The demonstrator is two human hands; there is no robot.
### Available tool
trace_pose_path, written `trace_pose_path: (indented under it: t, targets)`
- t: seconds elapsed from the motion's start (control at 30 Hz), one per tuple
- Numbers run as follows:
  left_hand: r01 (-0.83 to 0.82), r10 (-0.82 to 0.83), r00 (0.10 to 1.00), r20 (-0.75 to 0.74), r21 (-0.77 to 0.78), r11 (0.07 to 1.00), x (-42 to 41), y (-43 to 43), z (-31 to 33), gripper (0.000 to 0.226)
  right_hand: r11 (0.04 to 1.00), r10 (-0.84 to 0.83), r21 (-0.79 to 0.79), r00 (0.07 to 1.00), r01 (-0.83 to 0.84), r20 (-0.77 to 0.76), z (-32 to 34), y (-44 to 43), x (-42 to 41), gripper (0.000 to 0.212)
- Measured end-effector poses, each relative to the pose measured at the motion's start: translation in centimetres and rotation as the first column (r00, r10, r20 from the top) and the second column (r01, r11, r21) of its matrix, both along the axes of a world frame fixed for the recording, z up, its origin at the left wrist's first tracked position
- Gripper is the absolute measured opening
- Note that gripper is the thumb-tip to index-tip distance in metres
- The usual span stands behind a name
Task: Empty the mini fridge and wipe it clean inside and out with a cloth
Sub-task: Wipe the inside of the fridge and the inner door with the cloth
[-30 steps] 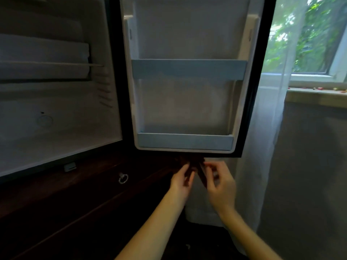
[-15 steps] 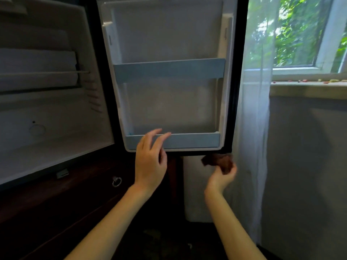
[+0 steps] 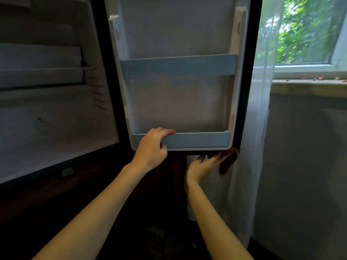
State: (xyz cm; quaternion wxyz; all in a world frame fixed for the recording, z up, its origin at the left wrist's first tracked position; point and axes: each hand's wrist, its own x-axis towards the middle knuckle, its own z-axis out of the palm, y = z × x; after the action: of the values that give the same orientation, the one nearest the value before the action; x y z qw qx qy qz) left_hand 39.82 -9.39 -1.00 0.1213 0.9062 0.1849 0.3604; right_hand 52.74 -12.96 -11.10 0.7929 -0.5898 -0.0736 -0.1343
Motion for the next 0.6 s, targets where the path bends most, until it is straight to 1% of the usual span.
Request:
trace_pose_path:
  t: [0.03, 0.1, 0.13, 0.2, 0.27, 0.33, 0.4, 0.47, 0.5, 0.53, 0.57, 0.6]
  targets:
    - [0.009, -0.009, 1.0, -0.011, -0.004, 1.0, -0.1, 0.1, 0.1, 0.049, 1.0, -0.001, 0.001, 1.0, 0.001, -0.004, -0.1, 0.3, -0.1, 0.066]
    - [0.014, -0.014, 1.0, -0.021, -0.003, 1.0, -0.2, 0.4, 0.1, 0.05, 1.0, -0.029, 0.008, 0.998, 0.028, 0.053, -0.5, 0.5, -0.1, 0.065]
    - [0.02, -0.02, 1.0, -0.022, -0.001, 1.0, -0.2, 0.5, 0.2, 0.05, 0.999, -0.05, -0.005, 0.995, 0.051, 0.091, -0.8, 0.5, 0.0, 0.066]
    - [0.035, -0.035, 0.999, -0.025, 0.002, 0.999, -0.2, 0.7, 0.2, 0.05, 0.996, -0.067, -0.043, 0.99, 0.073, 0.121, -1.2, 0.3, -0.1, 0.065]
    - [0.045, -0.045, 0.999, -0.029, -0.001, 0.999, -0.3, 0.8, 0.2, 0.049, 0.99, -0.089, -0.103, 0.991, 0.099, 0.103, -1.8, -0.1, 0.2, 0.059]
    - [0.05, -0.05, 0.998, -0.044, -0.011, 0.999, -0.3, 0.9, 0.3, 0.049, 0.979, -0.09, -0.173, 0.992, 0.104, 0.084, -2.3, -1.5, 1.1, 0.048]
    - [0.047, -0.048, 0.997, -0.054, -0.011, 0.999, -0.2, 1.0, 0.4, 0.047, 0.968, -0.075, -0.224, 0.983, 0.112, 0.169, -3.0, -3.4, 2.7, 0.04]
    - [0.047, -0.047, 0.998, -0.049, 0.006, 0.999, -0.2, 1.1, 0.4, 0.046, 0.953, -0.1, -0.253, 0.96, 0.168, 0.263, -3.5, -5.3, 4.7, 0.042]
    - [0.048, -0.047, 0.998, -0.042, 0.015, 0.999, -0.2, 1.2, 0.3, 0.045, 0.952, -0.133, -0.235, 0.957, 0.195, 0.258, -3.7, -6.3, 5.7, 0.045]
    - [0.048, -0.047, 0.998, -0.035, 0.021, 0.999, -0.2, 1.3, 0.2, 0.045, 0.955, -0.175, -0.203, 0.963, 0.217, 0.205, -3.7, -7.2, 6.5, 0.047]
    - [0.047, -0.046, 0.999, -0.029, 0.026, 0.999, -0.2, 1.3, 0.2, 0.045, 0.956, -0.215, -0.175, 0.969, 0.234, 0.12, -3.7, -8.0, 7.0, 0.049]
    - [0.044, -0.044, 0.999, -0.024, 0.029, 0.999, -0.2, 1.4, 0.1, 0.044, 0.954, -0.24, -0.173, 0.969, 0.245, 0.051, -3.6, -8.5, 7.2, 0.05]
